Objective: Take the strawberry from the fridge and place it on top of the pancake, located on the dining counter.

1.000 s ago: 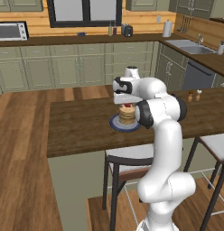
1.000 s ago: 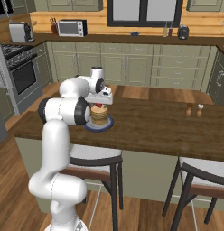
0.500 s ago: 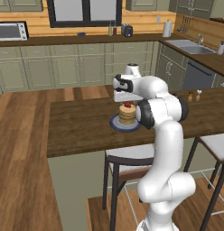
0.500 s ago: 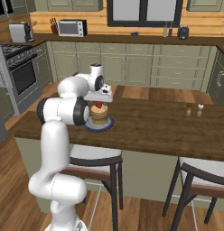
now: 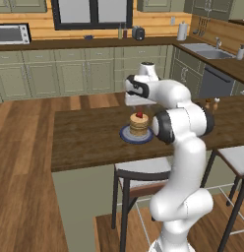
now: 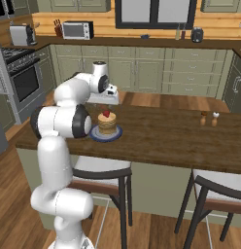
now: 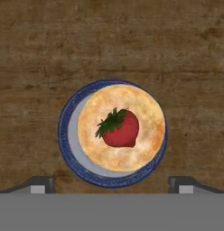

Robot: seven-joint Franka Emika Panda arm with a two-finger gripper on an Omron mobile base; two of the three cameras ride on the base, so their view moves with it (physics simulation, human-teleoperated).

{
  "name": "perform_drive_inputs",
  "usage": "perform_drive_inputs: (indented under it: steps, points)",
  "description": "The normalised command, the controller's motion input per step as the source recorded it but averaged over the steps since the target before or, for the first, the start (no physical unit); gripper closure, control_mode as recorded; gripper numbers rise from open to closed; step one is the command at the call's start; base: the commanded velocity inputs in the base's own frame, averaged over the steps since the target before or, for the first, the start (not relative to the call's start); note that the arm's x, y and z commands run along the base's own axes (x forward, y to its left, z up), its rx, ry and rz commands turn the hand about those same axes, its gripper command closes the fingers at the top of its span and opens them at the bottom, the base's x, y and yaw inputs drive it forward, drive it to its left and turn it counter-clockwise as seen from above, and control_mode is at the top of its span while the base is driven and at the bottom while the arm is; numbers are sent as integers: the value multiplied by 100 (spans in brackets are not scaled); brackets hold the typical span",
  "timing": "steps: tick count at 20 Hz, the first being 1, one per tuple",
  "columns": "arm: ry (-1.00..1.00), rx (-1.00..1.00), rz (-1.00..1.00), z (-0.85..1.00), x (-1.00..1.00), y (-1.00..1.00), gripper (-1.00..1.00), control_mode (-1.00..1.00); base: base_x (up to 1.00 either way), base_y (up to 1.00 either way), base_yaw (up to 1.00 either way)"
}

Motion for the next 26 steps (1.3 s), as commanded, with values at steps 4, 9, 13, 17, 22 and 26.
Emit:
perform_drive_inputs:
  steps: [4, 9, 13, 17, 22, 26]
  points:
    - [-26, -2, 1, 11, -100, 15, -100, -100, 0, 0, 0]
    - [-7, -1, 2, 75, -100, 5, -100, -100, 0, 0, 0]
    - [3, 0, 1, 98, -100, 18, -100, -100, 0, 0, 0]
    - [0, 0, 0, 76, -100, 37, -100, -100, 0, 0, 0]
    - [2, -5, 0, 51, -100, 51, -100, -100, 0, 0, 0]
    - [0, -19, 0, 0, -100, 44, -100, -100, 0, 0, 0]
